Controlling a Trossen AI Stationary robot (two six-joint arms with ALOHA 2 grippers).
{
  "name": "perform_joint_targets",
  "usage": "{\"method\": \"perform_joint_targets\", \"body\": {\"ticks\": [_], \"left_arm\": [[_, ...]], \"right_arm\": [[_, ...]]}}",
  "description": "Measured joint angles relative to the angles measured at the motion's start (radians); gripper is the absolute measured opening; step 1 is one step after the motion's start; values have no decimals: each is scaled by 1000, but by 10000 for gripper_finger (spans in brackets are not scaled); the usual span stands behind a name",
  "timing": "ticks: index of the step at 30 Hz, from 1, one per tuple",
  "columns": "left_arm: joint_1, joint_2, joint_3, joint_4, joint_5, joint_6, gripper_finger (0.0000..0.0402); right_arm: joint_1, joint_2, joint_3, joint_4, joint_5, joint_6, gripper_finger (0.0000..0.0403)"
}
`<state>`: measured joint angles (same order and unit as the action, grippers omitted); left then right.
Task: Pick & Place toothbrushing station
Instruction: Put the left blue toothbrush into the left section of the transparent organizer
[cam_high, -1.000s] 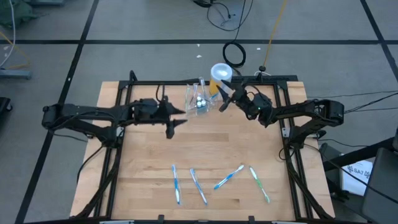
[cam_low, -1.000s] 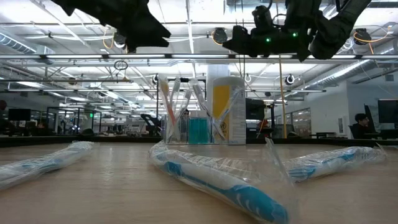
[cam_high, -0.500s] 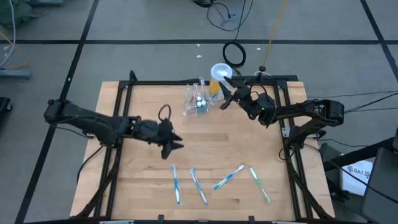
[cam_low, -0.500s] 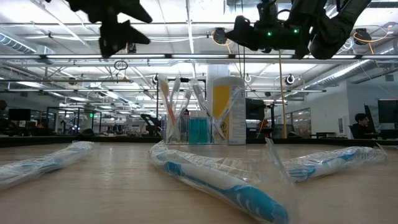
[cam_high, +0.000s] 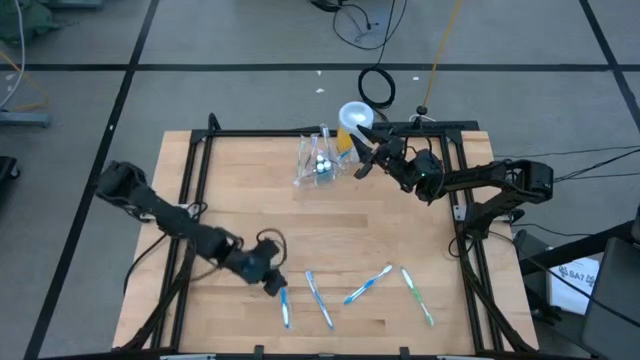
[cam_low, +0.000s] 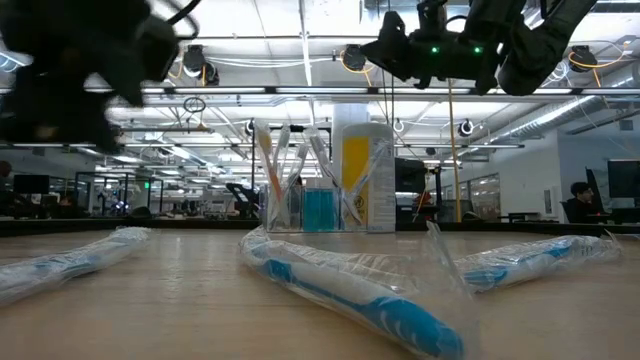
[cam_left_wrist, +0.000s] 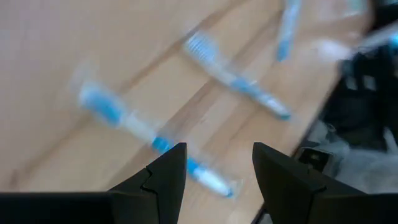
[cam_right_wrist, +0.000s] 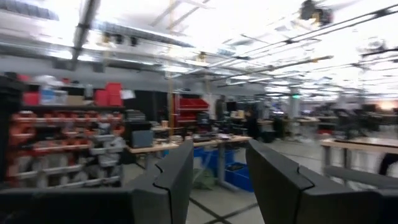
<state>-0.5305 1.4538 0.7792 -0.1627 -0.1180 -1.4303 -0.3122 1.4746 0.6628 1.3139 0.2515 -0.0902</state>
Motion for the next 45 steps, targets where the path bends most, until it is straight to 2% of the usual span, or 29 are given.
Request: {"method": "perform_joint_targets", "body": {"ticks": [5, 11, 14, 29, 39, 45], "left_arm": [[-83, 96, 0, -33, -43, -288, 189], [-97, 207, 1, -21, -98, -431, 188], [-81, 233, 4, 15, -100, -429, 188], [14, 229, 2, -33, -145, -293, 188], [42, 228, 2, -54, -65, -85, 188], [42, 228, 2, -56, -61, -36, 188]], "right_arm": [[0, 0, 0, -1, -76, 1, 139], [18, 0, 0, -9, -73, 1, 139], [34, 0, 0, -8, -74, 1, 139], [51, 0, 0, 6, -72, -7, 139], [51, 0, 0, 5, -72, -7, 139], [51, 0, 0, 5, -71, -7, 139]]}}
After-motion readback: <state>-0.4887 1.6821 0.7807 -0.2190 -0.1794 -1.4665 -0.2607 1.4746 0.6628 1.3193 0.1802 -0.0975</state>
